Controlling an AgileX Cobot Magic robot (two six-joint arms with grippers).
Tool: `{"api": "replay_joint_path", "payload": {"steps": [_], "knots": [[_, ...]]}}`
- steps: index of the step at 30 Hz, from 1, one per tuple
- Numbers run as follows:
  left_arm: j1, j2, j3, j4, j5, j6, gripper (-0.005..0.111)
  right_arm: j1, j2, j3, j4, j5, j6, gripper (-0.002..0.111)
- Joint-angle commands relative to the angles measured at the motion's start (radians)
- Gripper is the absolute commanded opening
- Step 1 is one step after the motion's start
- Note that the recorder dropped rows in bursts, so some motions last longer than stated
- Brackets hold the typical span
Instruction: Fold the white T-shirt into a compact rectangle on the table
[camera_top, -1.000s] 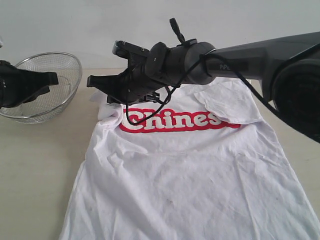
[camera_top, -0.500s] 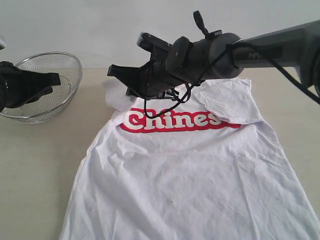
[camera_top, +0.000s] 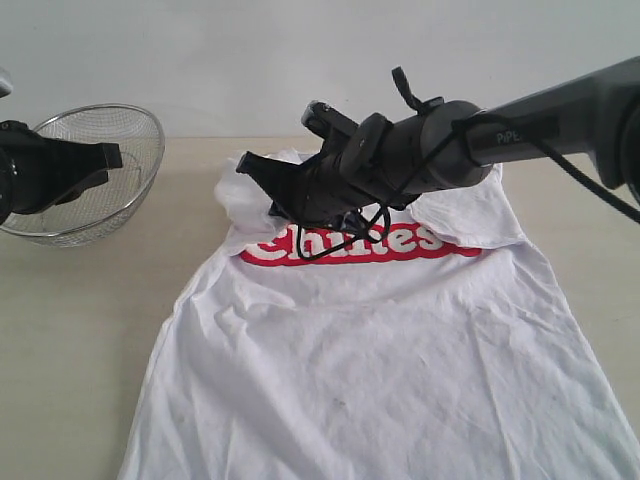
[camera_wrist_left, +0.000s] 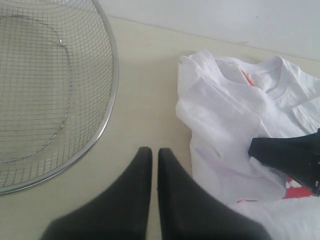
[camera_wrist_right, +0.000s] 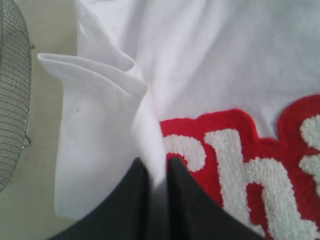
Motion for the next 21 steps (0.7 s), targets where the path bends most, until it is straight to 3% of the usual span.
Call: {"api": "replay_joint_path", "payload": {"steps": [1,4,5,7,14,21], "knots": [[0.002,0.001,0.003,-0.002,-0.007,-0.002,0.004,-0.001,0.017,0.004,0.002,0.017,0.011,0.041],[0.002,0.001,0.003,-0.002,-0.007,-0.002,0.004,-0.001,0.022,0.004,0.002,0.04,0.013,0.075],[0.002,0.001,0.003,-0.002,-0.007,-0.002,0.004,-0.001,0.023,0.004,-0.002,0.046,0.011,0.08],[0.002,0.001,0.003,0.0,-0.007,-0.002,0.004,-0.003,0.023,0.004,-0.019,0.057,0.011,0.079],[0.002,0.001,0.003,0.0,-0.003,-0.002,0.004,-0.003,0.023,0.004,-0.094,0.116,-0.056,0.059],[0.002,0.001,0.003,0.003,-0.001,-0.002,0.004,-0.008,-0.006,0.004,-0.106,0.136,-0.12,0.058]]}}
